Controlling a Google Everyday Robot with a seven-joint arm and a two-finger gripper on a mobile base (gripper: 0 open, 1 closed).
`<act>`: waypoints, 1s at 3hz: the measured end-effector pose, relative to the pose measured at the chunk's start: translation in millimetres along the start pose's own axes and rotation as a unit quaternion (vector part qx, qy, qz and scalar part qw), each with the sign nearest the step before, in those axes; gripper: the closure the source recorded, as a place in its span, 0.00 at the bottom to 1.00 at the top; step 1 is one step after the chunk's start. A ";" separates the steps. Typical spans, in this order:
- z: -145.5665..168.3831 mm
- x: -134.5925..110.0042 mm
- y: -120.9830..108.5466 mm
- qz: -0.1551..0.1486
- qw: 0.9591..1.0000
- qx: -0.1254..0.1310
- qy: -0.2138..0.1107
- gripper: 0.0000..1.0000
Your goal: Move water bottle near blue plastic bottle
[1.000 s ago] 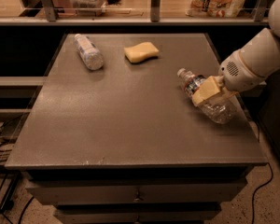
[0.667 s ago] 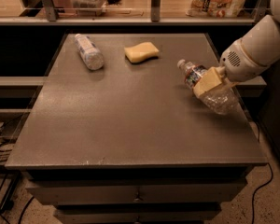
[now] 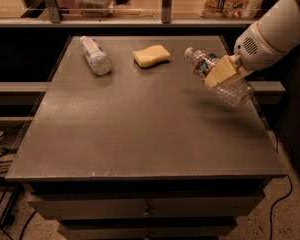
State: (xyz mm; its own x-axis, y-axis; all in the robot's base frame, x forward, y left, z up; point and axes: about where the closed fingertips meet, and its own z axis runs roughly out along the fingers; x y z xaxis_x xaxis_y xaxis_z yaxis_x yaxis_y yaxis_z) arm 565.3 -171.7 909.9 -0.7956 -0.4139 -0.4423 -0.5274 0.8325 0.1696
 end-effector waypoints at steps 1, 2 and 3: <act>6.8 -3.1 8.8 -0.005 1.000 -0.007 0.007 1.00; 19.4 -28.0 44.4 -0.019 0.999 -0.035 -0.009 1.00; 41.6 -61.7 85.1 -0.026 0.996 -0.083 -0.022 1.00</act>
Offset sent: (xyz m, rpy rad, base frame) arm 0.0120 0.1172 0.0118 0.1345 -0.0170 0.1192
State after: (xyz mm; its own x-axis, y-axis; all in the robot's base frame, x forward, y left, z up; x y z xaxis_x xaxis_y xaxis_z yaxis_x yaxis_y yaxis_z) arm 581.9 -60.1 915.0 -0.7543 -0.4352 -0.4915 -0.6124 0.7363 0.2879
